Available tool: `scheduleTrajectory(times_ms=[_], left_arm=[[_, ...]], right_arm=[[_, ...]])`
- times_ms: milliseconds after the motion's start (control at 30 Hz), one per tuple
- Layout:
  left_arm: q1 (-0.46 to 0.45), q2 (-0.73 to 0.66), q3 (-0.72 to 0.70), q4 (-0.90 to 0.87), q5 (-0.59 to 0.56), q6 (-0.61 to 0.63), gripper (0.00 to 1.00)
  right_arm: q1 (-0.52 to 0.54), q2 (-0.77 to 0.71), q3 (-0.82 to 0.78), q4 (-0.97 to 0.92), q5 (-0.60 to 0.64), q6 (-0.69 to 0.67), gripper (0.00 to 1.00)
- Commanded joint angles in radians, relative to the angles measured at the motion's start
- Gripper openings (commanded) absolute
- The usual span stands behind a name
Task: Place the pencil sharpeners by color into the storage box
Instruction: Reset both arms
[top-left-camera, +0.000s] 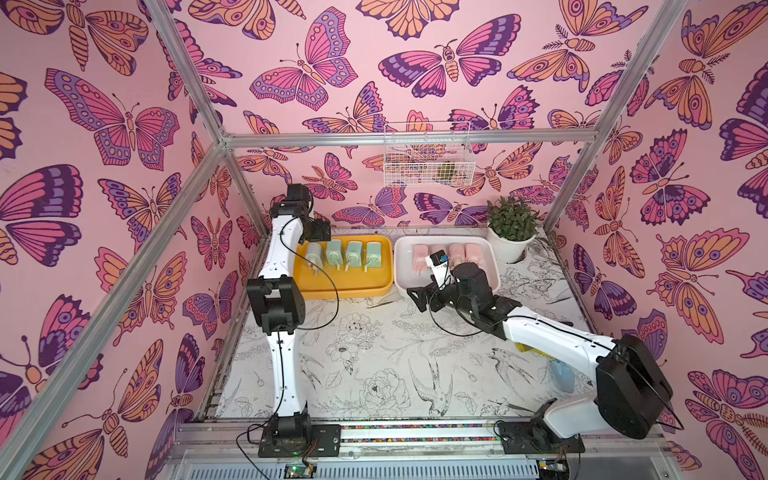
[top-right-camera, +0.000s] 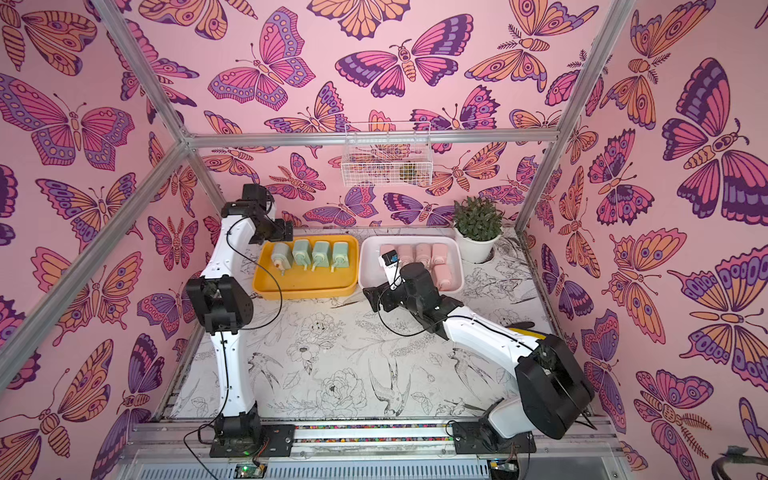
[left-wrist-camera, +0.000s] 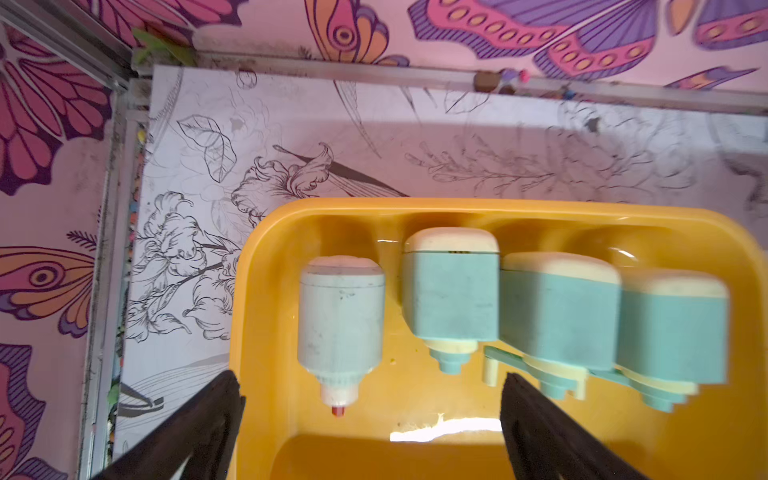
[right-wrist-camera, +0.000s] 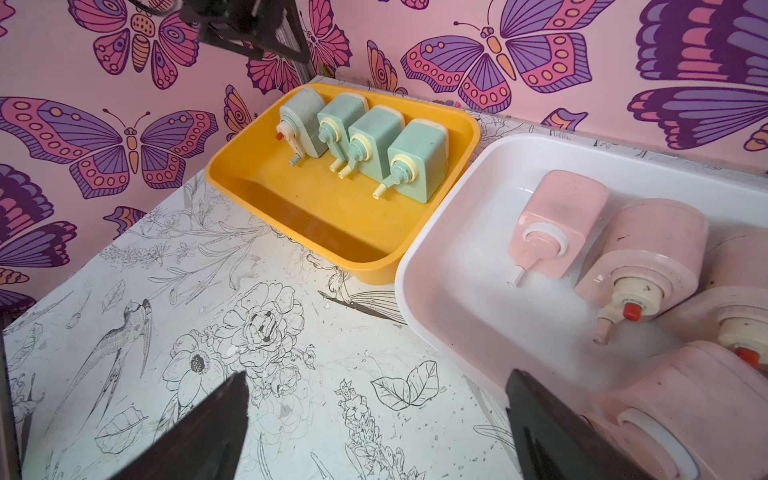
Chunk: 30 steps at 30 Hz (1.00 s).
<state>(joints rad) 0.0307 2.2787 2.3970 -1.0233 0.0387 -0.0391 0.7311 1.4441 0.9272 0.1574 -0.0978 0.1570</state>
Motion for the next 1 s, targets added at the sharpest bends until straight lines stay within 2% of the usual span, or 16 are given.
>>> scheduleTrajectory(times_ms=[0, 67, 167, 333, 433, 633, 800, 900, 967], left_arm=[[-0.014, -0.124, -0.066, -0.011, 0.044, -0.037, 1.0], [-0.036, -0.213, -0.182, 0.044, 0.012, -0.047, 1.0], [-0.088, -0.392, -0.45, 0.222, -0.037, -0.048, 1.0], [-0.128, -0.673, -0.88, 0.546, -0.046, -0.103, 1.0], [-0.13, -0.822, -1.112, 0.719, -0.1, -0.131, 1.0], [-0.119, -1.063, -1.528, 1.012, -0.262, -0.085, 1.0], [-0.089, -1.147, -1.76, 1.163, -0.319, -0.014, 1.0], [-0.047, -1.129, -1.83, 1.199, -0.282, -0.008, 1.0], [-0.03, -1.102, -1.859, 1.223, -0.302, 0.002, 1.0]], right_arm=[[0.006, -0.067, -0.023, 0.021, 0.081, -0.005, 0.99], [0.004, -0.097, -0.044, 0.027, 0.146, -0.028, 0.99], [0.001, -0.141, -0.075, 0.03, 0.304, -0.075, 0.99], [-0.044, -0.206, -0.128, 0.043, 0.467, -0.12, 0.99], [-0.1, -0.244, -0.169, 0.076, 0.545, -0.115, 0.99], [-0.286, -0.282, -0.227, 0.089, 0.615, -0.076, 0.99], [-0.431, -0.309, -0.298, 0.15, 0.623, -0.073, 0.99], [-0.472, -0.269, -0.343, 0.212, 0.66, -0.134, 0.99], [-0.49, -0.229, -0.351, 0.215, 0.713, -0.145, 0.99]])
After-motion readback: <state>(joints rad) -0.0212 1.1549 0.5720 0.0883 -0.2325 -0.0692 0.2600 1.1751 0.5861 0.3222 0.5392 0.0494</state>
